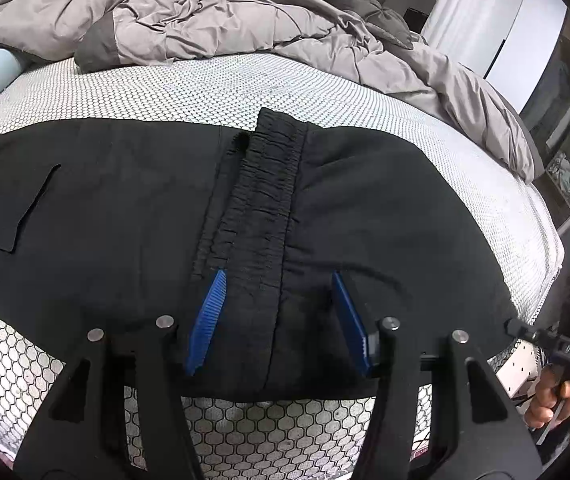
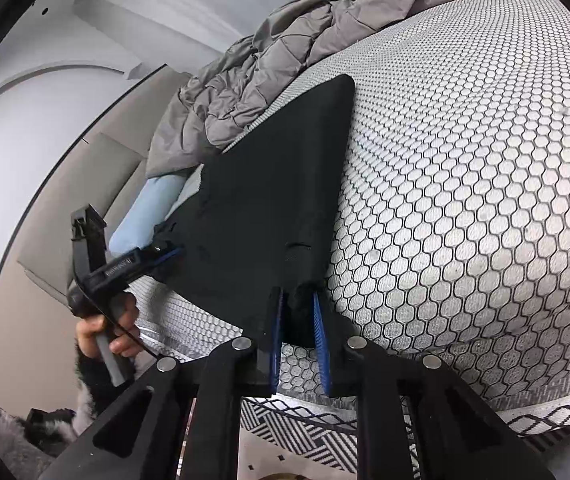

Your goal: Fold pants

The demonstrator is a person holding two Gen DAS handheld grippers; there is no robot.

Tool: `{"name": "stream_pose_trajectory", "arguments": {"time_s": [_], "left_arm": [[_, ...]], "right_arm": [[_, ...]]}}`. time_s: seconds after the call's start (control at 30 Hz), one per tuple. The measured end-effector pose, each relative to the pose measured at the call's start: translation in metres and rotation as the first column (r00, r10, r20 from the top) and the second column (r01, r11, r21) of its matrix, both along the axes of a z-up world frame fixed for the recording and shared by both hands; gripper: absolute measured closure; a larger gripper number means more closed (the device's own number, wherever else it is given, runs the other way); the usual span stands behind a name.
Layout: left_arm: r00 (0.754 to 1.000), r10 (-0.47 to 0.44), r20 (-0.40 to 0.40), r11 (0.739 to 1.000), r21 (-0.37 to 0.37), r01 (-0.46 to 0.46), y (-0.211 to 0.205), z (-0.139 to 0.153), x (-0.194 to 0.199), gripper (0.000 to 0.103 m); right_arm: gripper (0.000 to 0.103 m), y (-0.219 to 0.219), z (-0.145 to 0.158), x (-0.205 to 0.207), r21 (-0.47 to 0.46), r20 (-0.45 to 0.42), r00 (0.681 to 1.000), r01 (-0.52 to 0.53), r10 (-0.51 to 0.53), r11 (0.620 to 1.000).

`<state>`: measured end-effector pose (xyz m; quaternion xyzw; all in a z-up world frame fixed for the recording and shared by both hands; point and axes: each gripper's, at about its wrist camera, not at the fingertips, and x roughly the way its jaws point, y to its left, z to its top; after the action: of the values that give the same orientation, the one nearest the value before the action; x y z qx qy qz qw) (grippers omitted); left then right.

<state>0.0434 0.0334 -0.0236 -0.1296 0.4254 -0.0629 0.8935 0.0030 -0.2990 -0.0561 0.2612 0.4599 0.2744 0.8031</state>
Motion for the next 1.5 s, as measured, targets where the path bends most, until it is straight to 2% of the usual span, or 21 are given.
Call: {"name": "stream_pose_trajectory", "arguments": {"time_s": [0.07,0.13,0.23,0.33,0.4,0.5,0.53,0.57,0.63,0.7,0.8,0.9,0.97,1.07,1.13,1.23,1.3,1.33,1.37,1.43,1.5], "left_arm": [[1.000,0.001,-0.004,1.000,-0.009,-0.001,0.001,-0.001,0.000,0.051],[1.000,0.000,-0.007,1.000,-0.012,-0.001,0.002,-0.002,0.002,0.051],[1.000,-0.007,-0.003,1.000,0.002,0.007,0.002,-0.004,0.001,0.051],[1.000,-0.004,-0.004,0.999,0.038,0.005,0.003,-0.003,-0.003,0.051],[1.000,0.012,-0.002,0.999,0.052,-0.012,0.009,-0.001,-0.010,0.051],[0.998,0.065,0.001,0.998,0.013,-0.065,0.028,-0.001,-0.022,0.045],[0.996,0.085,-0.005,0.996,-0.010,-0.085,0.037,-0.003,-0.024,0.044],[0.994,0.104,-0.018,0.994,-0.024,-0.105,0.044,-0.007,-0.025,0.044],[0.992,0.118,-0.039,0.992,-0.037,-0.119,0.054,-0.012,-0.025,0.044],[0.992,0.120,-0.040,0.991,-0.052,-0.122,0.060,-0.013,-0.026,0.044],[0.992,0.117,-0.037,0.992,-0.039,-0.118,0.064,-0.012,-0.029,0.041],[0.991,0.123,-0.044,0.992,-0.035,-0.124,0.064,-0.019,-0.028,0.041],[0.991,0.125,-0.038,0.992,-0.004,-0.125,0.058,-0.020,-0.026,0.041],[0.992,0.117,-0.035,0.993,0.028,-0.116,0.046,-0.018,-0.021,0.040],[0.995,0.093,-0.037,0.996,0.005,-0.093,0.038,-0.017,-0.017,0.040],[0.999,0.027,-0.038,0.999,-0.039,-0.029,0.017,-0.019,-0.008,0.039],[0.999,-0.010,-0.032,1.000,-0.014,0.009,-0.002,-0.020,-0.003,0.038],[0.999,-0.006,-0.032,1.000,0.026,0.007,-0.012,-0.020,-0.001,0.037],[0.999,0.002,-0.034,0.998,0.066,0.000,-0.018,-0.018,0.001,0.037],[1.000,0.005,-0.018,0.997,0.081,-0.004,-0.023,-0.009,-0.003,0.037],[0.999,0.001,0.036,0.996,0.084,-0.004,-0.025,0.005,-0.012,0.036]], "right_arm": [[0.099,0.000,0.008,0.003,0.002,0.029,0.999,0.013,-0.014,1.000],[0.100,0.003,0.010,0.003,-0.009,0.037,0.999,0.024,-0.024,1.000],[0.101,0.007,-0.002,-0.003,-0.025,-0.005,1.000,0.018,-0.018,1.000],[0.101,0.006,-0.009,-0.017,-0.088,-0.031,0.999,0.022,-0.024,0.996],[0.096,0.002,-0.003,-0.017,-0.084,-0.030,0.998,0.058,-0.061,0.995],[0.080,-0.012,0.010,-0.008,-0.037,0.042,0.989,0.144,-0.142,0.989],[0.065,-0.017,0.013,0.001,-0.009,0.048,0.986,0.158,-0.157,0.987],[0.057,-0.019,0.013,0.011,0.008,0.041,0.987,0.157,-0.157,0.988],[0.055,-0.022,0.013,0.040,0.059,0.041,0.988,0.146,-0.149,0.988],[0.049,-0.017,0.009,0.070,0.071,0.023,0.992,0.119,-0.120,0.990],[0.049,0.001,-0.011,0.112,0.088,-0.062,0.998,0.040,-0.034,0.995],[0.058,0.024,-0.019,0.129,0.072,-0.068,0.997,-0.029,0.034,0.997],[0.083,0.037,-0.018,0.138,0.019,-0.063,0.996,-0.062,0.063,0.998],[0.095,0.042,-0.012,0.149,0.017,-0.052,0.994,-0.092,0.093,0.996],[0.096,0.036,0.001,0.153,0.021,-0.011,0.996,-0.087,0.088,0.996],[0.096,0.022,0.017,0.159,-0.043,0.033,0.997,-0.072,0.074,0.996],[0.092,0.004,0.022,0.166,-0.131,0.040,0.999,-0.014,0.019,0.991],[0.086,0.000,0.021,0.170,-0.163,0.030,1.000,-0.005,0.010,0.987],[0.081,-0.003,0.018,0.174,-0.189,0.000,1.000,-0.015,0.016,0.982],[0.080,-0.012,0.015,0.174,-0.217,-0.054,0.999,-0.016,0.005,0.976],[0.076,-0.019,0.026,0.161,-0.242,0.002,1.000,0.023,-0.024,0.970]]}}
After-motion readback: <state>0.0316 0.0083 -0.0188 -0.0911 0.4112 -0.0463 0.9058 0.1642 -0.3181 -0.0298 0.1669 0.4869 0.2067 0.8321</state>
